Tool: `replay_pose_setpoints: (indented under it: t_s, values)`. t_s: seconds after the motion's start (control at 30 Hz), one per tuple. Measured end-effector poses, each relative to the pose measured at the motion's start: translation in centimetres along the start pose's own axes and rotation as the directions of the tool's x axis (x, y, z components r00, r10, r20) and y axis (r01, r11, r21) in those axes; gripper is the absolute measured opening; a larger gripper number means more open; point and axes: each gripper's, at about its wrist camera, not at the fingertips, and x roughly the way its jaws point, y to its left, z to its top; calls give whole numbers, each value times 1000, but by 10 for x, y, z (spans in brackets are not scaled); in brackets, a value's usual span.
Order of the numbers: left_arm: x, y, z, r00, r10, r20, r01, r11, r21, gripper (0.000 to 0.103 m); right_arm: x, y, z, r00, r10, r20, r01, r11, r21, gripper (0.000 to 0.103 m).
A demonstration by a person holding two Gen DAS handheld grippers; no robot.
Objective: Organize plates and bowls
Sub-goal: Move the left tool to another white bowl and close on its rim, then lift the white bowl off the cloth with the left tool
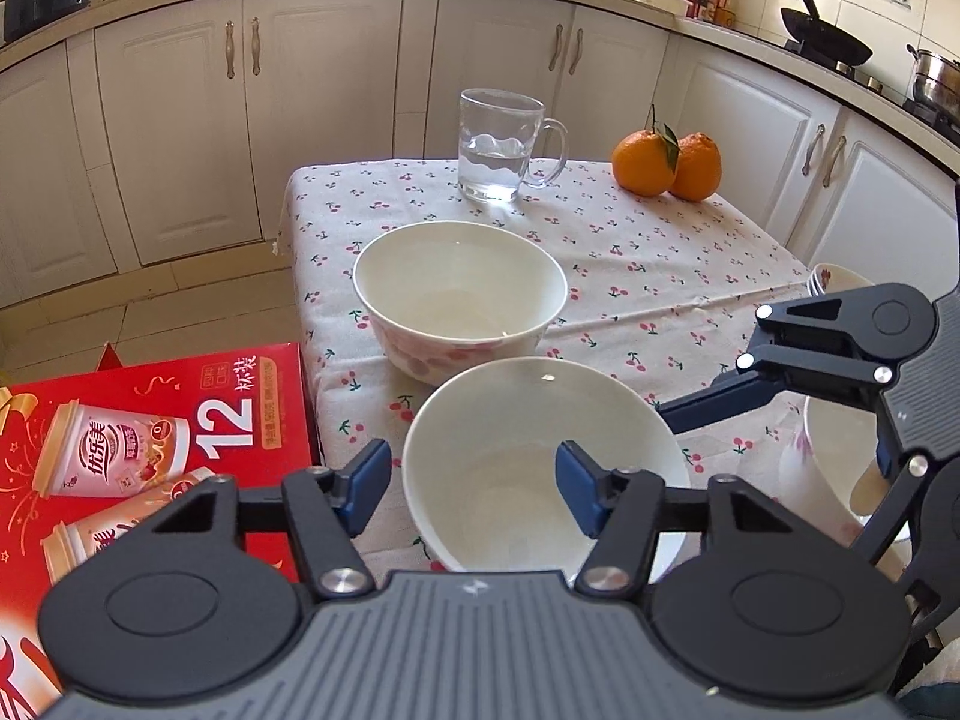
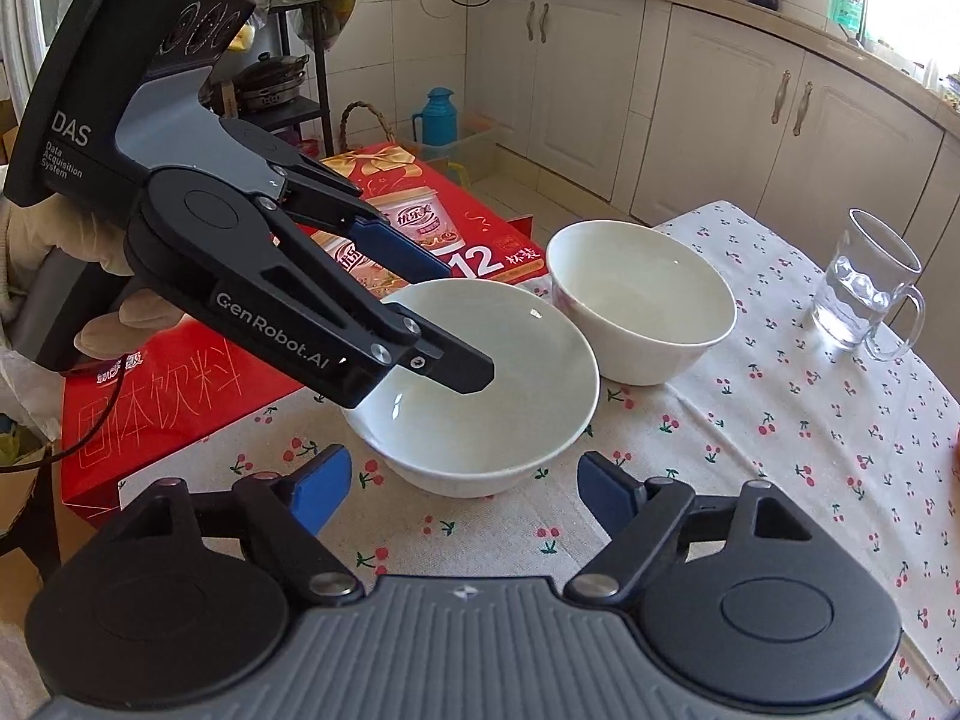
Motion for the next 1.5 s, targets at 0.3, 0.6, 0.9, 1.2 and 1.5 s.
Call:
replay_pose_setpoints:
  t_s: [0.3, 0.6, 0.9, 1.2, 1.5]
  values:
    - [6, 4, 2, 1000, -22, -17, 22, 1000, 3, 48, 9, -2, 3, 1000, 5, -11, -5, 1000, 1, 79]
    - [10, 3, 5, 999, -23, -27, 23, 1000, 18, 47, 8, -4, 2, 1000, 15, -4, -15, 1000, 6, 79]
    - [7, -2, 7, 999, -21, -30, 22, 999, 29, 47, 4, -5, 0, 1000, 21, 0, -21, 1000, 21, 79]
    - [-6, -22, 11, 1000, -26, -16, 27, 998, 59, 47, -15, -3, -5, 1000, 7, 18, -8, 1000, 21, 79]
    - [-21, -53, 16, 999, -38, -1, 38, 995, 92, 47, -47, -4, -16, 999, -4, 38, 3, 999, 36, 79]
